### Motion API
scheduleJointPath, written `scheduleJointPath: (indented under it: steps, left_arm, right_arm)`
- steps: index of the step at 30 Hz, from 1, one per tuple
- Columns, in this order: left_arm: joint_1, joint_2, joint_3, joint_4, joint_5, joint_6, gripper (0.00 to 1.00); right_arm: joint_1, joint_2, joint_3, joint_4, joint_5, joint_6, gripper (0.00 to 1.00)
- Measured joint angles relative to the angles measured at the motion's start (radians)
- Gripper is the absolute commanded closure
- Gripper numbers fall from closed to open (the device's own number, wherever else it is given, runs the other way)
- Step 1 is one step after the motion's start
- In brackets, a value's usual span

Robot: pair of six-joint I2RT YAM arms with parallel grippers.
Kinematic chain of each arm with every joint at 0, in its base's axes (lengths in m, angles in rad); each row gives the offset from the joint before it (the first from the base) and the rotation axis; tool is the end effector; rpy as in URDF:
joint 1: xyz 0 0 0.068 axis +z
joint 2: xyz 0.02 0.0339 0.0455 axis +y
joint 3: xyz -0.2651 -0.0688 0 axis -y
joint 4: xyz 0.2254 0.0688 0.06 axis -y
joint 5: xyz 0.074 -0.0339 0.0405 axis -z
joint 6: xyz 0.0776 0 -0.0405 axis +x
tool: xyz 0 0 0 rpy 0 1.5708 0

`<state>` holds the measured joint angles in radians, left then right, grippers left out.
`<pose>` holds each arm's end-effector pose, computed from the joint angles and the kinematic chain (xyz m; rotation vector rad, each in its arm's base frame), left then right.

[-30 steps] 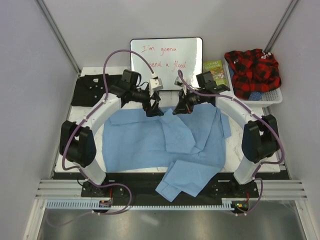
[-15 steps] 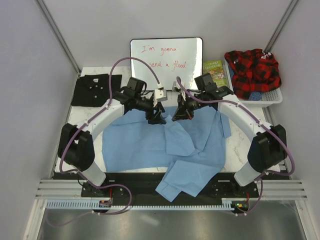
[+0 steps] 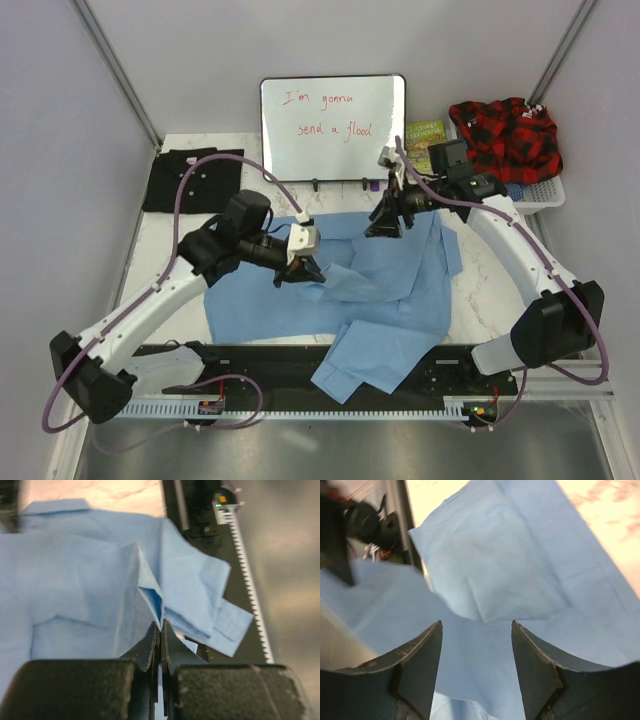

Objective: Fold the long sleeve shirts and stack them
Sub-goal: Fold the shirt

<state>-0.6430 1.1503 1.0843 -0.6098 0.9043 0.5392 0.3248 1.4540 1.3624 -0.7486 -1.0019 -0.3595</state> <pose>0.1522 -0.1902 0.3242 1.5635 1.4585 -1.0619 0.2600 0.1565 0.3297 -1.1466 1.8762 1.1639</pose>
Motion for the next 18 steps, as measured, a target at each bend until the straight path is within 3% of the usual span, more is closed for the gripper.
scheduleJointPath:
  steps: [6,9,14,18]
  left_arm:
    - [-0.243,-0.068,0.003,-0.035,-0.072,-0.09,0.98]
    - [-0.275,-0.014,0.025,-0.026,-0.089,-0.161,0.98]
    - [-0.259,0.059,0.035,-0.023,-0.138,-0.253,0.98]
    - [-0.077,0.083,0.045,0.018,-0.119,-0.351,0.98]
  right_arm:
    - [-0.107,0.056,0.0,0.018,0.021,0.035,0.34]
    - [-0.106,0.124,0.004,0.019,0.043,0.029,0.36]
    - [-0.11,0.245,0.043,0.018,0.082,0.014,0.36]
    - [-0.119,0.279,0.047,0.015,0.106,0.003,0.31]
